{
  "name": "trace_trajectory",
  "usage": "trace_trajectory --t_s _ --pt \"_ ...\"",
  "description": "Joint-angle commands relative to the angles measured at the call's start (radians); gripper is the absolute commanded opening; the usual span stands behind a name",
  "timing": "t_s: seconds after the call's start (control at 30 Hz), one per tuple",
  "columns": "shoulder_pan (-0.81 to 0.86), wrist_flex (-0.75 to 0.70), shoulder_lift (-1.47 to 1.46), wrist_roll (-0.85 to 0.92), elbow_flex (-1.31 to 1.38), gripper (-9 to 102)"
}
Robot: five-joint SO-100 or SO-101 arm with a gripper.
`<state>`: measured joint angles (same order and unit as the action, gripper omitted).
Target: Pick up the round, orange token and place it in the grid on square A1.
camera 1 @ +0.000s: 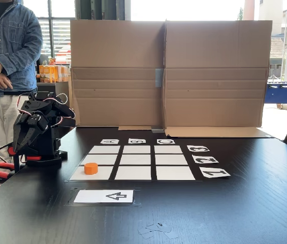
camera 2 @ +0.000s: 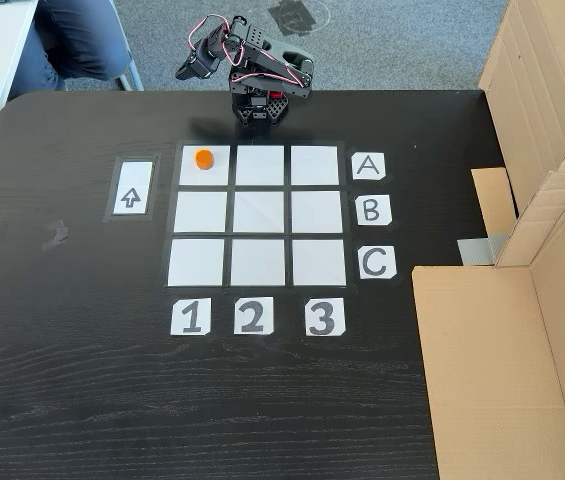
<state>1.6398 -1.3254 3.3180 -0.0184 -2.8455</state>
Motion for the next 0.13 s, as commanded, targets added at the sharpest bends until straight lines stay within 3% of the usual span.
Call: trace_trajectory --t_s 0.0,0.1 --pt "-0.011 0.014 0.006 0.006 -0.002 0" --pt "-0.011 0.014 0.006 0.006 -0.002 0"
